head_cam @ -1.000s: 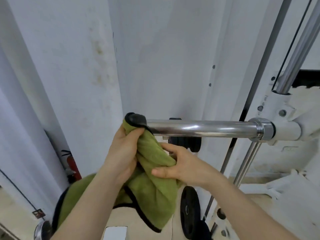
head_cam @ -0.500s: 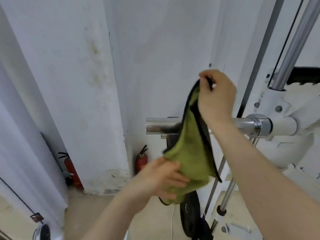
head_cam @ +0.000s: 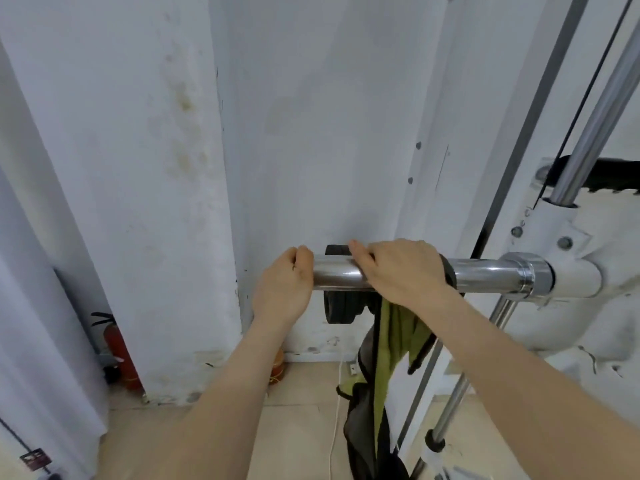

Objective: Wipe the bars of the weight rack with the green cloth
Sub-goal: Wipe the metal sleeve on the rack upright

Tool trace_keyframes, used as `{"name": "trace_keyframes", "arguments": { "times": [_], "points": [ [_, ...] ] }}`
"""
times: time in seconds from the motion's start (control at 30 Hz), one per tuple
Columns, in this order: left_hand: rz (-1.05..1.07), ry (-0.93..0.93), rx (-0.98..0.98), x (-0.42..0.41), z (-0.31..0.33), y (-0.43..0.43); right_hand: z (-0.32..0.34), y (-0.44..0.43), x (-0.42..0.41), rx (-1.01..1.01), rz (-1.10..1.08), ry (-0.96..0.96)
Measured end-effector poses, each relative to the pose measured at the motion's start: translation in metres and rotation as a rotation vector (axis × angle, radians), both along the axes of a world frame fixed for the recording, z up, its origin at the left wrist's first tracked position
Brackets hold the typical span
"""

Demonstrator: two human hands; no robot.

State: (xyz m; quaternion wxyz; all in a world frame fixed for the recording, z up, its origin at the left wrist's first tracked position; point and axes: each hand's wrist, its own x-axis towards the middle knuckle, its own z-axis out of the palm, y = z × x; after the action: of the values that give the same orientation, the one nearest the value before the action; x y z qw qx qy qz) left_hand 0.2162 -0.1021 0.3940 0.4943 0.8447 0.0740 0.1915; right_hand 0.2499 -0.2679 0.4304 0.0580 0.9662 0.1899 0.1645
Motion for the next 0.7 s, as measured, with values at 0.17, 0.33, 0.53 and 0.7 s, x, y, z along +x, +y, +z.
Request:
{"name": "trace_keyframes", "arguments": {
  "times": [0.17,0.33,0.53,0.7],
  "points": [
    [-0.072,0.122,-0.017,0.013,0.004,0.008,0.03,0.039,0.04,0.276,-0.071,0.658],
    [-0.154,-0.231,-0.132,0.012,-0.03,0.009,0.011,0.09,0.017,0.35,0.082,0.231],
    [-0.451,-0.235,-0.378,-0.007,-0.032,0.024,0.01,0.035,0.02,0.286,0.023,0.14],
    [-0.242,0.2,-0.43,0.001,0.007,0.024,0.007,0.033,0.022,0.162,-0.068,0.148]
  ]
}}
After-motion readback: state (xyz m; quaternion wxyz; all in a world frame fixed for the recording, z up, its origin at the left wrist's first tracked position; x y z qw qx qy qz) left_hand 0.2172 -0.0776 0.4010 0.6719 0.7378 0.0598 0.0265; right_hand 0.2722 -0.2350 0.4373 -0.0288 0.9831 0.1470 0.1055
